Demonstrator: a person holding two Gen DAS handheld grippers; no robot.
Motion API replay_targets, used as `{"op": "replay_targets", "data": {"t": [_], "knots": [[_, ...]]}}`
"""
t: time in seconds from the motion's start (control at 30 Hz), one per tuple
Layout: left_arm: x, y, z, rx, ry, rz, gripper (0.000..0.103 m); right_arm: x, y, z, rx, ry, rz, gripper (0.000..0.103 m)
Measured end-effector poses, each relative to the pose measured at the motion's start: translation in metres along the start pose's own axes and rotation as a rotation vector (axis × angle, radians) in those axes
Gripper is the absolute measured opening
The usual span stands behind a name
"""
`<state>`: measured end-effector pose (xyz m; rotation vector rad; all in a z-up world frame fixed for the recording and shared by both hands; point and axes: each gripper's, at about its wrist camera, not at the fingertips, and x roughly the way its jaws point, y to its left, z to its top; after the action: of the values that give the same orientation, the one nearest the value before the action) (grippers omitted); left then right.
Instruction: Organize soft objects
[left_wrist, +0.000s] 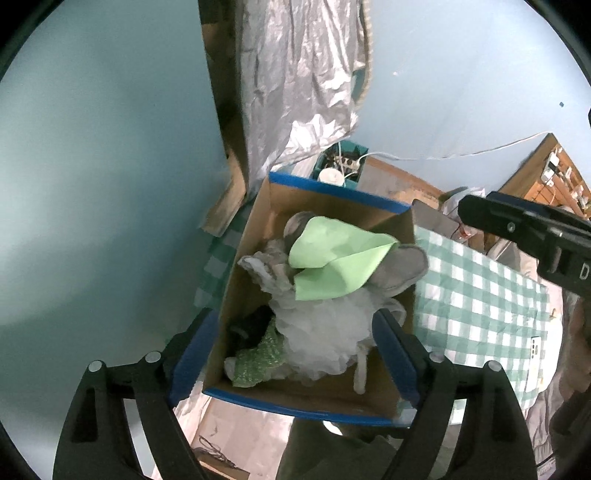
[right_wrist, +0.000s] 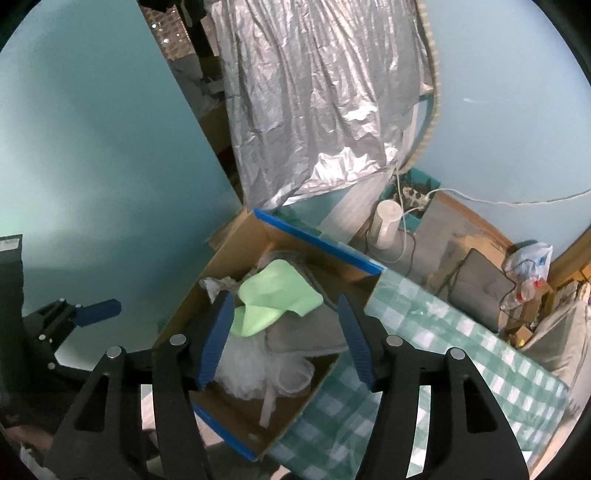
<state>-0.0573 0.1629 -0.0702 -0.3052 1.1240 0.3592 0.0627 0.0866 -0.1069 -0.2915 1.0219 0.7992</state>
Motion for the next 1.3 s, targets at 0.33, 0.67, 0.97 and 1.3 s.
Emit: {"op": "replay_targets", "data": {"t": [0.33,0.67,0.97,1.3], "knots": [[-0.025,-0.026,0.001,0.051,-0.044,-0.007,0.095,-0.035,-0.022,-0.014,0.036,-0.02,-0.033,0.061],[-0.031,-0.051,-0.004,0.112,-0.053,0.0,0.101,-0.057,-0.041,-0.033,0.111,-0.035,-0.053,0.061],[-0.05,-0.066,-0.003,0.133,-0.117,0.021,0.101,-0.073,-0.054,-0.042,0.16,-0.051,-0.081,0.061],[-0.058,-0.074,-0.002,0.1,-0.109,0.015,0.101,-0.081,-0.069,-0.05,0.189,-0.065,-0.099,0.061]]}}
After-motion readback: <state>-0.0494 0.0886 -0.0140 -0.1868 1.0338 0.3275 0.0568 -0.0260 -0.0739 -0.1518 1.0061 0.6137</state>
